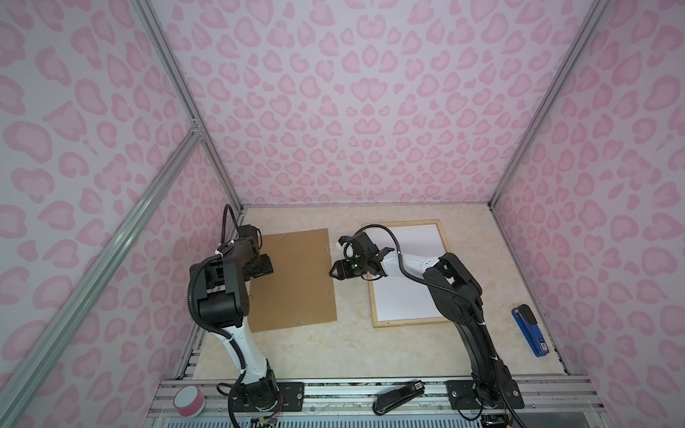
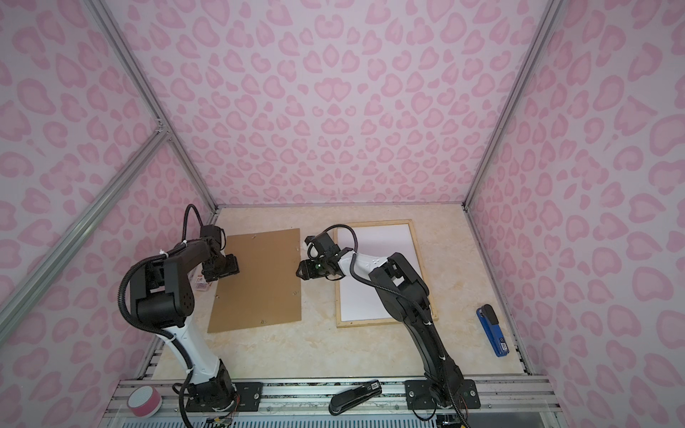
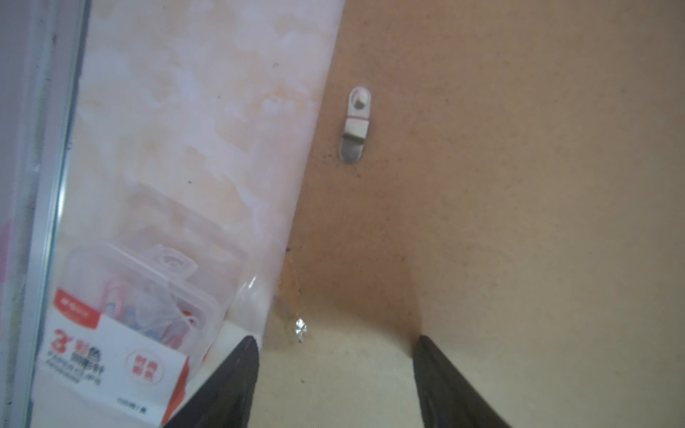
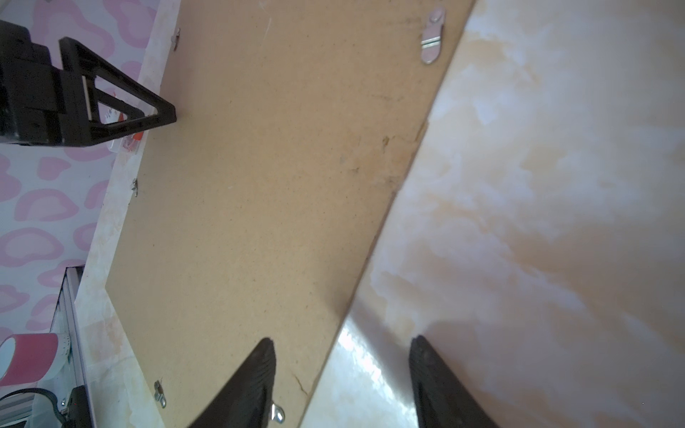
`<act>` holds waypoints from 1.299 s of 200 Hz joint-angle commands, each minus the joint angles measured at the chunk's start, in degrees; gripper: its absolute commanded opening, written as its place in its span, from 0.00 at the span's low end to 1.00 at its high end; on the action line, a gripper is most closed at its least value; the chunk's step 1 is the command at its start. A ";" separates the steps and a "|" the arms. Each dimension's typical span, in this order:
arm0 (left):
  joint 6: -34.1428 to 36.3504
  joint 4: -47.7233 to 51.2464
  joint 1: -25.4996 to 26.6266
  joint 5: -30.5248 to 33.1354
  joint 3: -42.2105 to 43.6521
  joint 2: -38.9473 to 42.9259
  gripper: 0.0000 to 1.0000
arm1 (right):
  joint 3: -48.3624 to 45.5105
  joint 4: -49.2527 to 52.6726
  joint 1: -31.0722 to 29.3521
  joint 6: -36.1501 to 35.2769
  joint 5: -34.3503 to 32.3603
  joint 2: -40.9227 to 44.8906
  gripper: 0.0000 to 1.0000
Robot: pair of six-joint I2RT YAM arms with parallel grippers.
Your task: Put the photo into the frame
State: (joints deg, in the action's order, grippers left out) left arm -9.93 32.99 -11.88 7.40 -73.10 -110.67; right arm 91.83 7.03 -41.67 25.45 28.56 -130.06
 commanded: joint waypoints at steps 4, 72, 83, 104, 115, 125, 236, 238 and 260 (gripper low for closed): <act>-0.26 1.96 -0.07 2.55 0.10 -0.37 0.70 | -0.15 2.89 -0.25 -0.50 -0.27 -0.26 0.60; -1.65 1.37 0.01 -0.06 1.91 0.58 0.69 | -1.72 2.82 -0.36 -0.91 -0.72 0.80 0.62; -1.87 1.54 0.01 -0.33 2.06 0.13 0.68 | -1.99 3.04 -0.39 -1.17 -1.08 1.18 0.62; -2.76 1.16 0.42 -2.27 2.93 -0.39 0.65 | -2.35 3.86 -0.29 -1.73 -1.88 1.90 0.62; -3.02 1.18 1.32 -1.36 3.43 -0.25 0.65 | -2.52 4.11 -0.25 -2.03 -2.05 2.30 0.62; -3.07 1.38 1.96 -1.77 3.64 -0.07 0.65 | -2.83 4.16 -0.12 -2.02 -2.21 2.68 0.62; -4.93 2.04 6.91 -1.55 3.18 2.20 0.68 | -1.16 7.74 2.19 -2.66 -2.28 2.82 0.62; -4.97 2.07 6.99 -1.81 3.15 2.30 0.68 | -1.03 7.91 2.20 -2.68 -2.34 2.76 0.62; -5.61 2.05 7.89 -4.45 3.20 3.11 0.67 | 0.57 11.00 3.19 -3.29 -3.97 1.68 0.61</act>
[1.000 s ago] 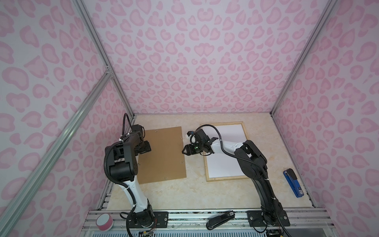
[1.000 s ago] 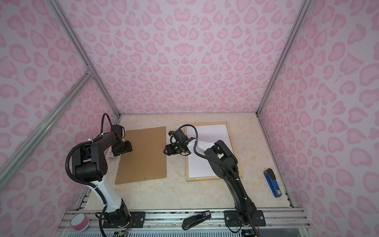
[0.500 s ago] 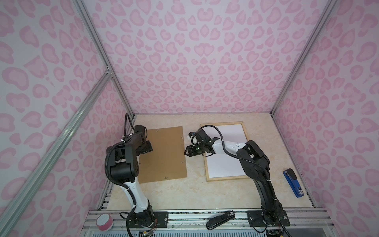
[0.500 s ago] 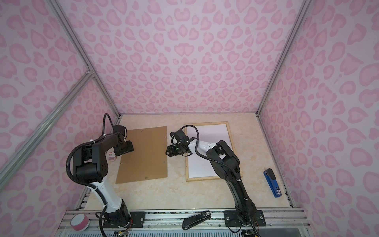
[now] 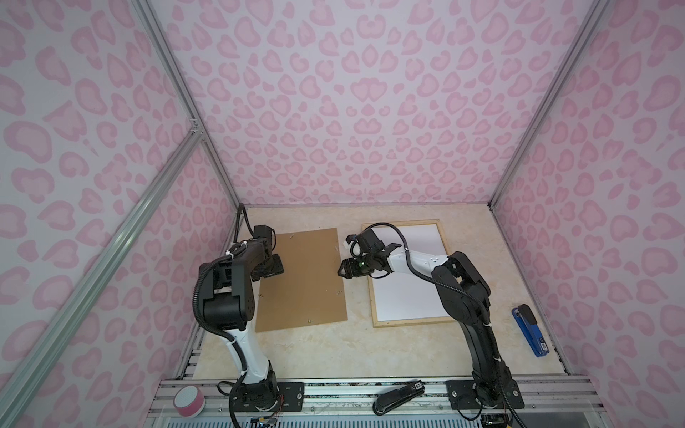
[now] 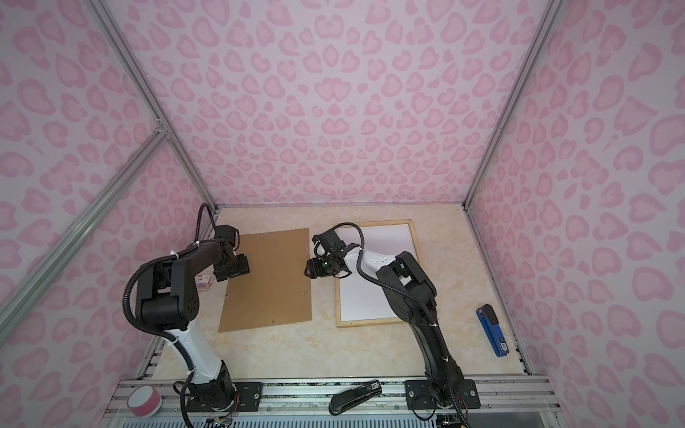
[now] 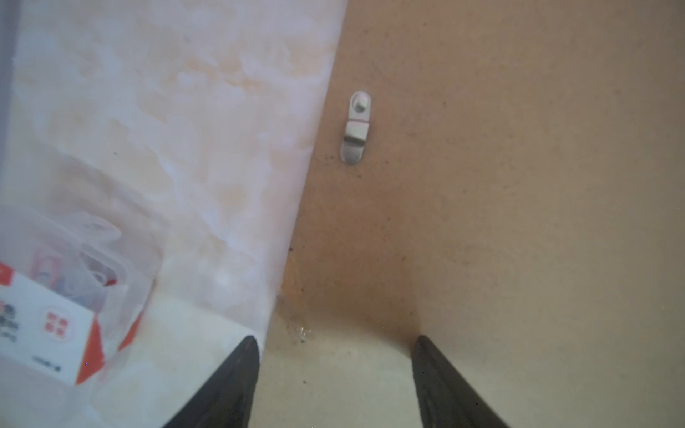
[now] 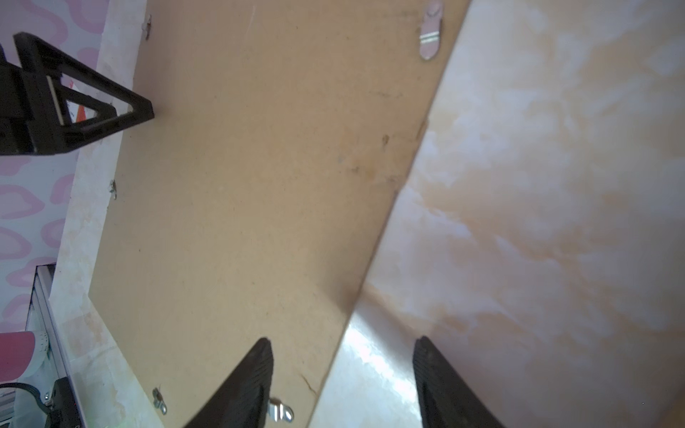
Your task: Put the photo into the frame
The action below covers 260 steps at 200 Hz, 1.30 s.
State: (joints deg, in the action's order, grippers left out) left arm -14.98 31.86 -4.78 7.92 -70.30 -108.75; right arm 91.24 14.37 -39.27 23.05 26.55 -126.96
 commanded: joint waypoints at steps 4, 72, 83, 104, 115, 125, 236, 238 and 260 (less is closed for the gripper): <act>-0.62 3.03 1.02 -5.29 0.50 1.33 0.67 | 1.29 4.14 1.06 -0.87 -2.29 -1.58 0.61; -3.10 -0.51 5.02 -9.50 3.48 1.22 0.65 | -1.45 8.30 5.57 -3.75 -5.58 0.28 0.61; -3.58 -1.46 5.74 -10.50 3.85 0.92 0.65 | -1.92 8.65 6.03 -4.13 -5.87 0.77 0.61; -4.40 -2.75 7.32 -12.17 4.24 0.90 0.64 | -2.03 9.40 6.43 -5.08 -6.17 1.51 0.61; -4.94 -3.32 8.26 -13.21 4.37 0.93 0.64 | -2.12 9.47 6.33 -5.26 -5.77 2.00 0.60; -5.57 -3.91 9.17 -13.94 4.43 0.87 0.64 | -2.20 9.36 6.17 -5.29 -5.21 2.44 0.60; -9.42 -3.01 17.64 -16.23 3.50 0.25 0.64 | -1.27 9.21 4.55 -4.03 -4.61 3.92 0.60; -9.57 -3.15 17.77 -16.50 3.51 0.22 0.64 | -1.18 9.26 4.55 -4.01 -4.54 3.85 0.60; -11.45 -4.55 19.35 -17.94 2.60 -1.29 0.63 | -0.55 9.99 4.42 -4.03 -4.22 3.47 0.60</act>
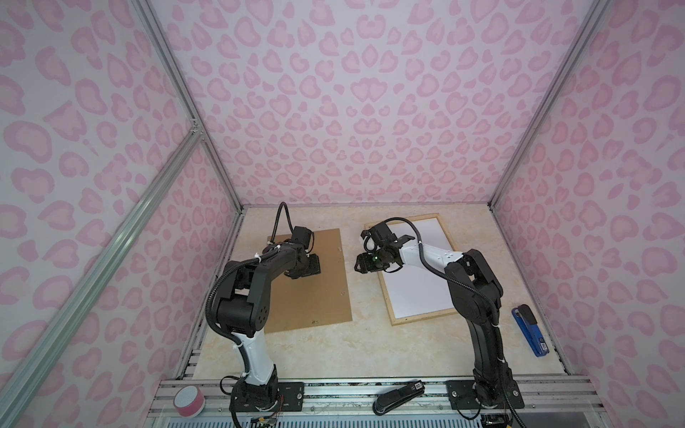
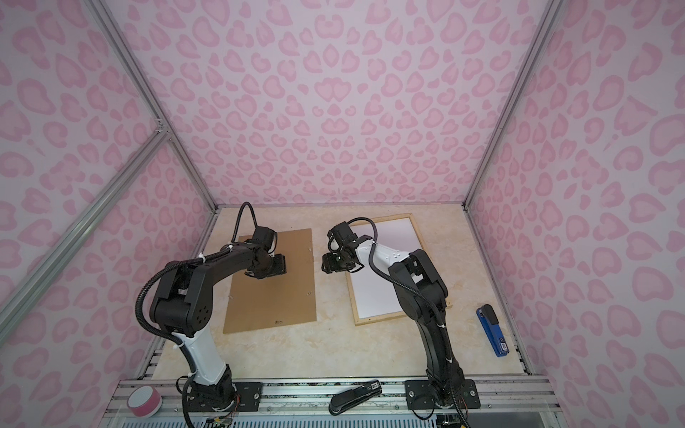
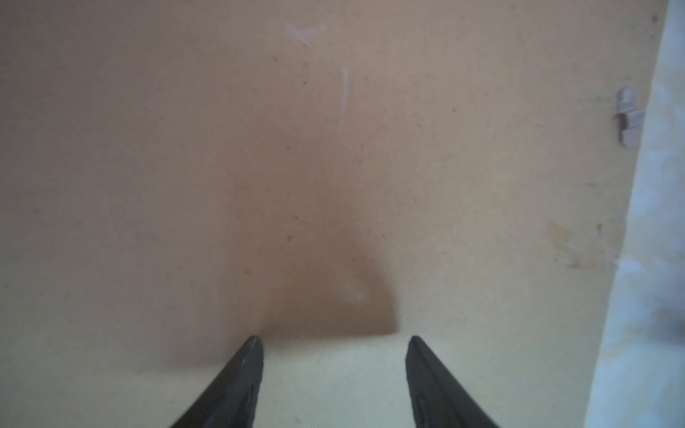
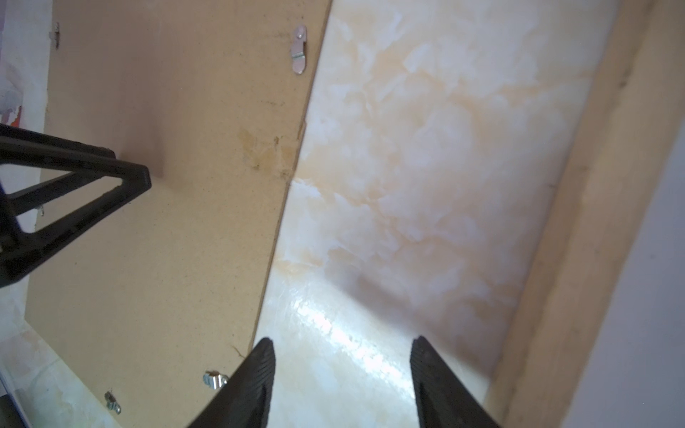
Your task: Put the photo into the frame
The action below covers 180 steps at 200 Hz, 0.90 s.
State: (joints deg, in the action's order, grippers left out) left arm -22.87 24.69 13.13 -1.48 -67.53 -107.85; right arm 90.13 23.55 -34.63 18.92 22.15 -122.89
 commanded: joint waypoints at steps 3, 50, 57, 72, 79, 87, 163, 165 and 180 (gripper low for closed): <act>-3.84 2.49 1.65 -8.61 -0.35 -2.39 0.63 | 0.57 0.80 -0.30 0.07 0.17 -0.60 0.60; -7.91 -1.87 2.69 -11.99 -2.55 -4.68 0.62 | 1.02 0.90 -1.13 0.77 0.43 -1.19 0.59; -8.32 -2.63 2.84 -12.65 -2.89 -5.18 0.62 | 1.02 0.60 -1.40 1.06 0.59 -1.36 0.59; -9.02 -3.54 3.10 -13.32 -3.58 -6.25 0.62 | 1.77 0.79 -2.06 1.42 0.48 -2.05 0.59; -9.16 -3.94 3.15 -13.75 -3.66 -6.65 0.62 | 2.10 0.84 -2.28 1.68 0.35 -2.36 0.59; -9.39 -4.28 3.23 -14.07 -3.62 -7.11 0.61 | 2.37 0.56 -2.49 2.04 0.33 -2.68 0.59; -8.46 8.99 2.68 8.98 -1.09 7.70 0.68 | 2.50 -1.38 -3.23 4.16 1.77 -3.27 0.55; -8.49 9.57 2.67 9.59 -0.76 8.33 0.69 | 2.33 -1.46 -3.31 4.14 1.71 -3.13 0.55; -9.53 13.50 2.56 13.32 2.44 13.16 0.71 | 1.51 -2.00 -3.74 3.86 1.32 -2.62 0.55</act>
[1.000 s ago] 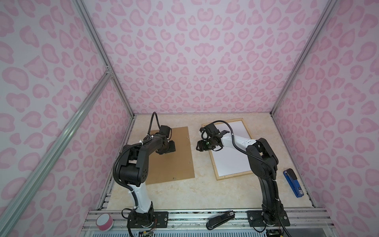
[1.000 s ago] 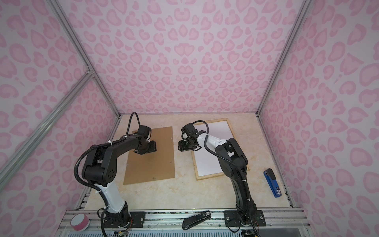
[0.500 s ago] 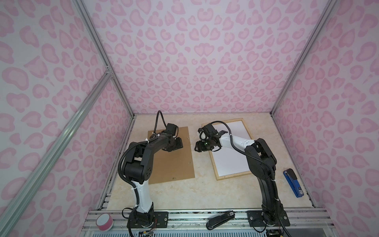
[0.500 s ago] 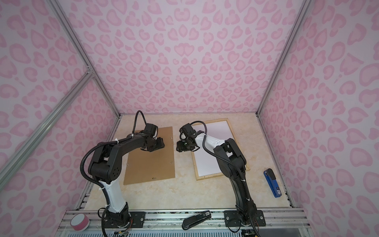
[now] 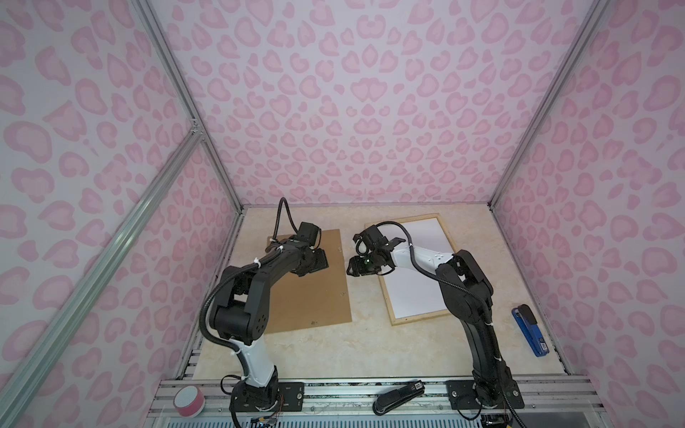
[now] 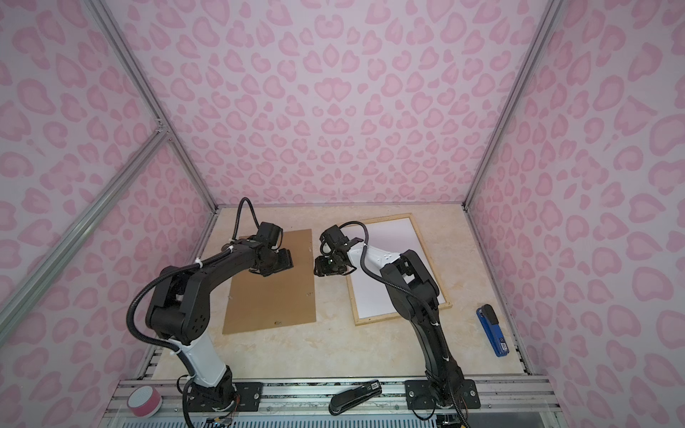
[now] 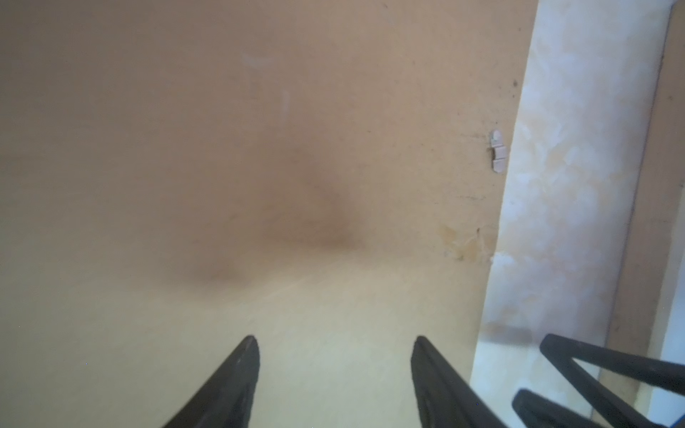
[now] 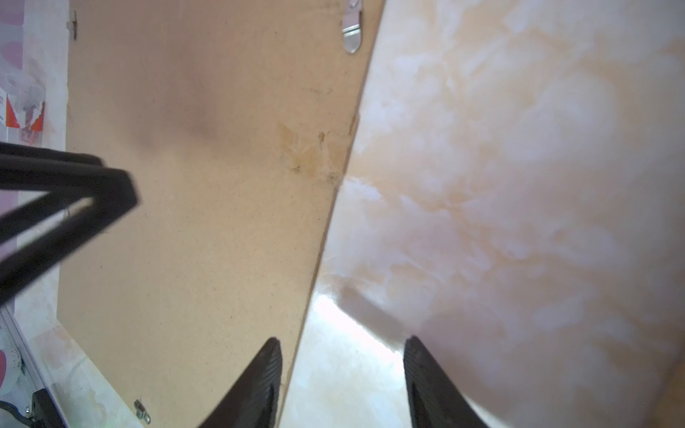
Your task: Put the photo into the frame
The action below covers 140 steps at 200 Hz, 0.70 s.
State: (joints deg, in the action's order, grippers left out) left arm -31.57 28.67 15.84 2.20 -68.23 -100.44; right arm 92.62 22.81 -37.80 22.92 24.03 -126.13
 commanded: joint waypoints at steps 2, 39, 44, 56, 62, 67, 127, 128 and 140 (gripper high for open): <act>-1.14 9.95 -0.14 10.15 3.70 6.44 0.71 | -1.07 -1.27 -0.69 -0.13 -0.56 0.62 0.55; -6.31 15.35 -1.01 16.03 13.80 17.32 0.75 | -2.45 -2.43 -1.12 -0.87 0.25 0.95 0.57; -6.48 14.83 -1.36 16.12 15.32 19.27 0.75 | -2.86 -2.68 -1.13 -0.89 0.42 1.13 0.57; -6.40 12.80 -2.76 15.11 20.20 24.32 0.79 | -3.72 -3.40 -1.13 -1.20 1.15 1.74 0.58; -6.29 11.86 -4.00 13.57 22.20 26.47 0.80 | -4.04 -3.46 -1.13 -1.22 1.40 1.91 0.58; -6.26 11.31 -5.29 12.33 23.71 28.12 0.81 | -4.31 -3.63 -1.09 -1.32 1.49 2.09 0.59; -6.07 9.67 -13.26 10.25 30.62 30.32 0.84 | -6.07 -4.57 -1.26 -1.10 2.11 3.32 0.60; -6.15 9.58 -13.32 10.22 30.61 30.14 0.84 | -6.06 -4.55 -1.24 -1.11 2.09 3.33 0.60; -7.15 9.23 -13.45 10.43 30.52 28.03 0.84 | -6.22 -4.41 -1.20 -1.24 1.88 3.59 0.60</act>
State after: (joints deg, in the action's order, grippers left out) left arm -37.01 39.53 2.85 12.99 -37.82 -69.54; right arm 86.89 19.20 -39.00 22.22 25.58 -123.00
